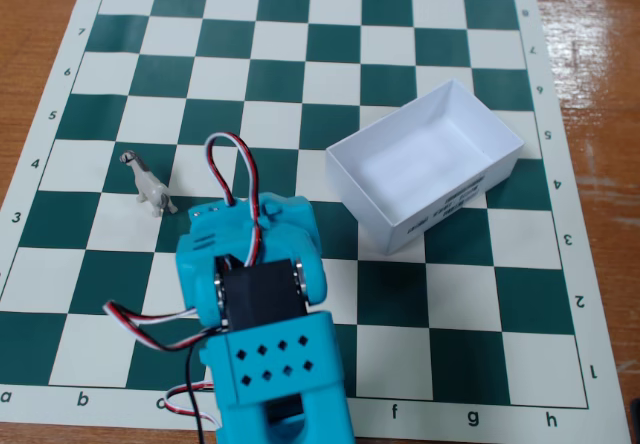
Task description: Grab the toy horse and put it in the box.
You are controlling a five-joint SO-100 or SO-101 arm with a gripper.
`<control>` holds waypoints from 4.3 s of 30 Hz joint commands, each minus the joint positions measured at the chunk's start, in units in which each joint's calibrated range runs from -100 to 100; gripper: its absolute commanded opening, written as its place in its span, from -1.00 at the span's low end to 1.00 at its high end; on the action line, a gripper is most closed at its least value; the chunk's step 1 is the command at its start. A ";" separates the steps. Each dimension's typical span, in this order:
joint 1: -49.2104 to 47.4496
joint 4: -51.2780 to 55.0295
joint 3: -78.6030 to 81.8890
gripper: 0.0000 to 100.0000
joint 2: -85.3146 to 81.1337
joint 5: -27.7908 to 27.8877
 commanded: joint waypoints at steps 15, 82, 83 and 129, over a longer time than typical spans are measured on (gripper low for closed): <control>-8.31 -12.02 -34.56 -0.80 52.66 -0.51; -7.02 -20.49 -49.58 -1.00 83.98 3.26; -6.31 -20.49 -49.31 -1.00 82.92 3.26; 32.40 -17.17 -44.39 -1.00 70.44 1.89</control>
